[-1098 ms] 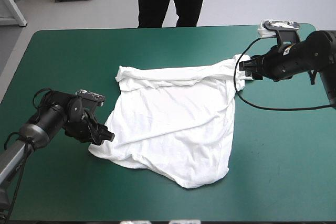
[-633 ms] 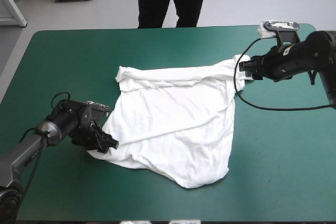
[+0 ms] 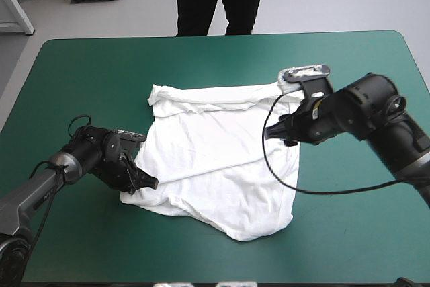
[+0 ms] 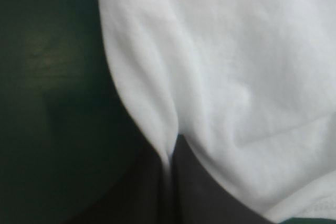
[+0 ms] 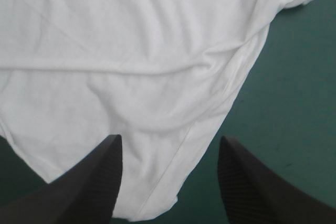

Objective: Fold the cloth

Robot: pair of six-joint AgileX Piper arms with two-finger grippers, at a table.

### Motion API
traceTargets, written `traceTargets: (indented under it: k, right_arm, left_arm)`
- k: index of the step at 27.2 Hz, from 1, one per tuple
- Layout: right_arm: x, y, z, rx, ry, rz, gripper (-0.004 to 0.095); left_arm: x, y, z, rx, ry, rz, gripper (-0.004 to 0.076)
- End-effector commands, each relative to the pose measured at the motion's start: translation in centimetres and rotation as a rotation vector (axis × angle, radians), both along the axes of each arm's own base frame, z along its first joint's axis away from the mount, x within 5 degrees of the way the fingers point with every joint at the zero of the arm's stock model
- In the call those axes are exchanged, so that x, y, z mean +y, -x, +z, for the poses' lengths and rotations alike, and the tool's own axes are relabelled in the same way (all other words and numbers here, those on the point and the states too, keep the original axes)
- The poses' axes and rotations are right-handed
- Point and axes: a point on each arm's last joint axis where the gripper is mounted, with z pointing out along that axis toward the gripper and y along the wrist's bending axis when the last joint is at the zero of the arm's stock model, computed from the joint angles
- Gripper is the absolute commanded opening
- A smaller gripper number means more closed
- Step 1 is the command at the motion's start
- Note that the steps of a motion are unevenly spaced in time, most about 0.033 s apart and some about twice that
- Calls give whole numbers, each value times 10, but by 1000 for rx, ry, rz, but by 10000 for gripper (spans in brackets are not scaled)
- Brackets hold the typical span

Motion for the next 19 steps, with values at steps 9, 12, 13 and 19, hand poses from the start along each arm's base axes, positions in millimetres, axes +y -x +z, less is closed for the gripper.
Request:
traceTargets:
  k: [9, 12, 13, 19]
  right_arm:
    - [37, 63, -50, 157, 13, -108, 515]
    - [35, 67, -66, 222, 14, -186, 515]
    - [32, 69, -72, 240, 24, -212, 515]
    - [27, 73, -97, 277, 70, -233, 515]
  left_arm:
    - [5, -2, 1, -32, -56, -52, -3]
    - [5, -2, 1, -28, -59, -70, -3]
    - [5, -2, 1, -28, -58, -72, -3]
    - [4, -3, 1, -40, -53, -73, -3]
